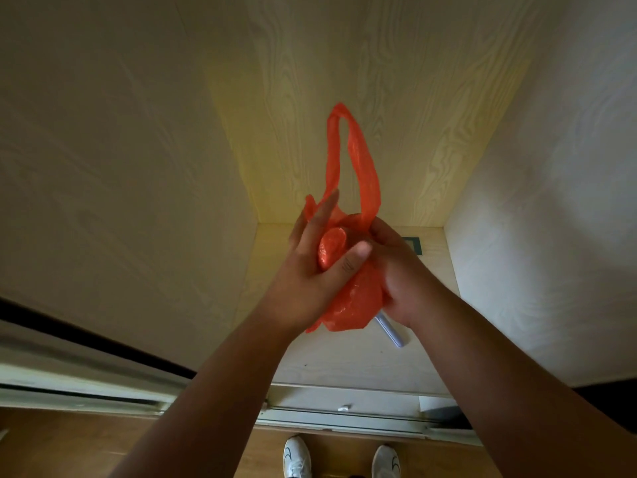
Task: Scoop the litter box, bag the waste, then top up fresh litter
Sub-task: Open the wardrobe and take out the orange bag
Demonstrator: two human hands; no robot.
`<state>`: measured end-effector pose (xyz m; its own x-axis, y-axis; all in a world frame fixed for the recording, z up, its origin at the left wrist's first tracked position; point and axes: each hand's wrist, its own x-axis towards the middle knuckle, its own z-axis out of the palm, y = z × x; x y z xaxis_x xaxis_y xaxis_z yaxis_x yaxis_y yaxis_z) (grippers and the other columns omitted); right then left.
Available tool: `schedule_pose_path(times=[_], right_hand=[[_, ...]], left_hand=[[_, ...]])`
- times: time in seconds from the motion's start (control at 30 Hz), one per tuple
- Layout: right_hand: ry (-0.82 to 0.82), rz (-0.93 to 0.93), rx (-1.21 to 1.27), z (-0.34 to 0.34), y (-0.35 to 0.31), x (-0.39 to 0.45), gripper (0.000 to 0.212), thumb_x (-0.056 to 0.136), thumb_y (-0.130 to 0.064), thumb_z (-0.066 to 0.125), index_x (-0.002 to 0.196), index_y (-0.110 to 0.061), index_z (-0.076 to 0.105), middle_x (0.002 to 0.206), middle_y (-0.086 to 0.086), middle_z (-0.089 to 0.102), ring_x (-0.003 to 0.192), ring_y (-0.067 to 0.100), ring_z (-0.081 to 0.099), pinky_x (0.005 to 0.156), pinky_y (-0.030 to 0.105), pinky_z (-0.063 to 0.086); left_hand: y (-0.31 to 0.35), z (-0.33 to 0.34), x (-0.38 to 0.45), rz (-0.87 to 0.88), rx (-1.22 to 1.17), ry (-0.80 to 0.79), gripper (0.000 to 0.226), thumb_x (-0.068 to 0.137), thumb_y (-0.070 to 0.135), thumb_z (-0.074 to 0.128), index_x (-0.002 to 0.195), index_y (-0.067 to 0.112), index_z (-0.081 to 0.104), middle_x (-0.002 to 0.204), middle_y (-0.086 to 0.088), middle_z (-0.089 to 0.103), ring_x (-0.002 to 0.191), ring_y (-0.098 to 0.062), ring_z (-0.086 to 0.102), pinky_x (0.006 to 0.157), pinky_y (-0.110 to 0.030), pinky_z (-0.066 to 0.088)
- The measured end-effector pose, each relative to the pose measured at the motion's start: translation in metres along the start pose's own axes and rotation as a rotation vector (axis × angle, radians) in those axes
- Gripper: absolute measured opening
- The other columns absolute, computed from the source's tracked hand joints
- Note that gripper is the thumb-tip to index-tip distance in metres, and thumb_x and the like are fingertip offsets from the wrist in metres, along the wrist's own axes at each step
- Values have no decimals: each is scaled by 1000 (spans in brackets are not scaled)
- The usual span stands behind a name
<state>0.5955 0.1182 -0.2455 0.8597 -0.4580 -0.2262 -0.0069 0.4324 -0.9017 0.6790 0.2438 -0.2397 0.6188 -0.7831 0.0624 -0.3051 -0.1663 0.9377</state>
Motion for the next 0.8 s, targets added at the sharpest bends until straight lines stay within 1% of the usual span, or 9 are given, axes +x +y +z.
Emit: schedule_pose_path(times=[0.1,0.2,0.3,0.37,0.47,0.53,0.6,0.7,0.8], right_hand=[[-26,59,-79,-1,2,2,26,100,-28,59,126,-29,65,113,3,76,107,22,73,85,40,60],[-70,113,-162,-7,-1,5,31,98,-27,61,129,-27,64,117,4,75,109,20,72,89,38,59],[-89,100,-219,-18,-3,6,29,94,-28,65,123,-26,68,116,1,75,110,18,71,88,37,55],[95,-24,-287,-25,-2,7,26,85,-38,72,110,-31,68,106,-8,74,100,16,72,82,37,52],[365,-390,-486,-26,3,6,27,87,-35,77,107,-30,60,105,-13,65,95,11,68,74,22,52],[313,-513,-593,-19,4,6,29,93,-27,73,118,-25,60,121,-9,62,107,6,65,76,17,54],[264,-494,-653,-14,5,12,31,97,-23,69,127,-23,64,128,-7,65,117,1,62,86,20,57],[219,-339,-686,-8,9,20,27,97,-14,66,121,-25,72,112,-13,75,106,-5,67,92,18,54],[118,-135,-519,-5,14,25,25,94,-2,63,104,-19,79,98,-3,79,96,9,74,87,28,59]], left_hand=[[-4,2,3,28,56,10,66,77,66,76,138,50,55,146,21,51,137,1,48,113,-39,48],[-9,-1,9,4,53,50,45,78,47,87,118,39,69,130,21,63,124,2,58,109,-37,50],[-19,-8,15,-32,143,67,33,82,35,87,109,36,69,123,18,66,111,7,60,97,-14,47],[-26,-14,18,-64,277,128,29,84,29,84,105,35,66,121,16,63,100,13,57,82,0,39],[-35,-19,20,-106,377,135,30,85,29,80,108,35,62,122,14,59,96,6,58,77,-2,39],[-36,-18,19,-115,405,119,39,85,33,79,119,34,60,124,13,59,106,-7,61,83,-16,45],[-34,-16,18,-84,435,109,55,84,36,80,132,35,53,127,11,58,113,-15,62,91,-28,49],[-28,-11,16,-48,451,61,89,80,39,83,153,44,33,138,11,51,128,-21,57,101,-39,50],[-28,-11,15,24,557,57,111,75,40,87,161,46,19,155,4,34,141,-24,46,103,-42,47]])
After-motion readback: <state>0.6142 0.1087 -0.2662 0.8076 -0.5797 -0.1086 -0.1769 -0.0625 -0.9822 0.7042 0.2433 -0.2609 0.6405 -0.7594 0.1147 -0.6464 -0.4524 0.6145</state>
